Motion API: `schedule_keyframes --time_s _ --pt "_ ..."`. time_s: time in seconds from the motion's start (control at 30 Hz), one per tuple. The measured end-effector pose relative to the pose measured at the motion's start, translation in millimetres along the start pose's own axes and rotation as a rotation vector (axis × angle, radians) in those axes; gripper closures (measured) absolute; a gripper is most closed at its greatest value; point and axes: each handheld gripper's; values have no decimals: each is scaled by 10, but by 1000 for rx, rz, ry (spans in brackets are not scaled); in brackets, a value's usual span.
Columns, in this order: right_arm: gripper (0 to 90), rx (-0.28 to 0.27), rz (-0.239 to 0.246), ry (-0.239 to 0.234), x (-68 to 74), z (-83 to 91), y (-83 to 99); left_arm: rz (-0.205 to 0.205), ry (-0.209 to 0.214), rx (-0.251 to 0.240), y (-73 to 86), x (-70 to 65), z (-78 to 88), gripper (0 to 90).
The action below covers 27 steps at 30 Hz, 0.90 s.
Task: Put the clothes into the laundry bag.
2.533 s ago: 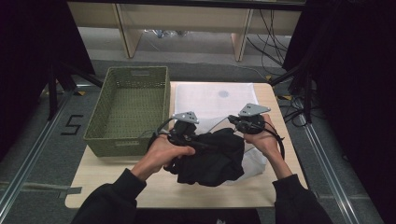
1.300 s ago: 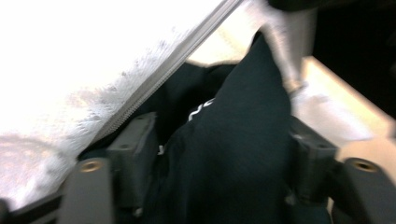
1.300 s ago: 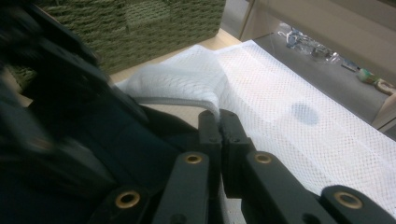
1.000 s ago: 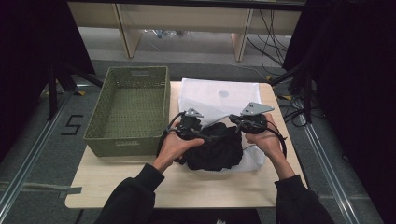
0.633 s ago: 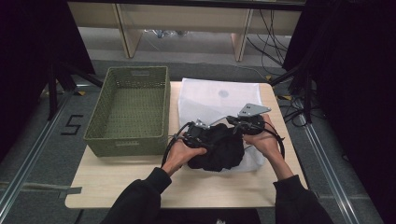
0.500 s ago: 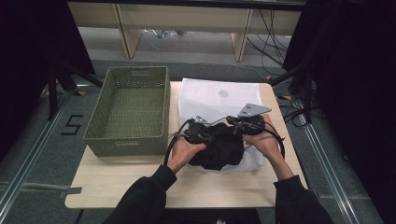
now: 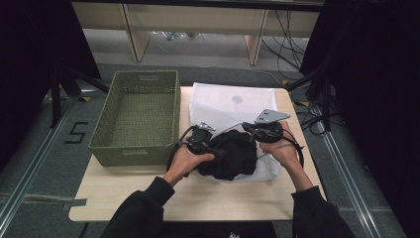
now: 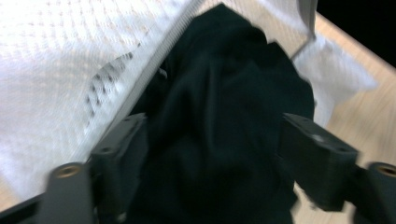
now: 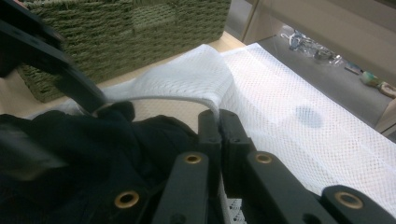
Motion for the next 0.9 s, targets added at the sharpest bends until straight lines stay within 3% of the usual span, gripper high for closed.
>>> schedule_keyframes --time_s 0.07,0.13,0.23,0.27,0.3,0.33,0.37,0.4,0.43,0.53,0.57,0.63,0.67,0.8,0.83,0.9 --pt "893 -4 1 0 11 -4 -2 -26 21 31 89 -53 52 158" --pt "893 -16 14 9 6 -10 -3 -72 7 73 191 -84 46 157" --pt "893 -5 14 -4 18 -21 -6 -171 -4 163 319 -50 -62 157" --pt "892 0 9 -9 31 -19 -4 -159 -28 155 352 -39 -142 156" --pt "892 -6 17 7 38 -18 -5 -170 -33 194 355 -6 -192 147" --pt "892 -14 22 0 44 -27 -8 -147 -38 172 358 -3 -266 136" --pt "892 -11 28 -3 46 -31 -12 -156 -39 186 335 5 -305 148" --pt "892 -13 28 -1 58 -34 -12 -177 -41 187 311 3 -335 228" --pt "892 -3 25 -12 69 -34 -11 -208 -56 181 282 -4 -351 359" --pt "894 -5 31 -12 68 -39 -7 -157 -77 89 178 -12 -328 700" --pt "895 -4 18 -17 66 -34 -7 -159 -92 75 134 -3 -303 754" --pt "896 -7 10 -19 58 -12 -12 -135 -107 59 51 11 -252 780" --pt "896 -19 23 -11 42 4 -20 -133 -128 29 10 14 -224 784" --pt "897 -33 -9 -24 33 61 -71 -115 -158 -43 -163 100 -118 787" --pt "897 -58 8 -6 27 73 -84 -99 -167 -71 -187 134 -120 785" --pt "897 -46 -7 -30 43 87 -100 -62 -156 -108 -196 203 -196 779"
Point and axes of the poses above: each handheld gripper's, and its own axes: z roughly backward along the jaws, y roughly out of its underside, x roughly to its left, and after that the axes turned 12 degrees about y, right-handed
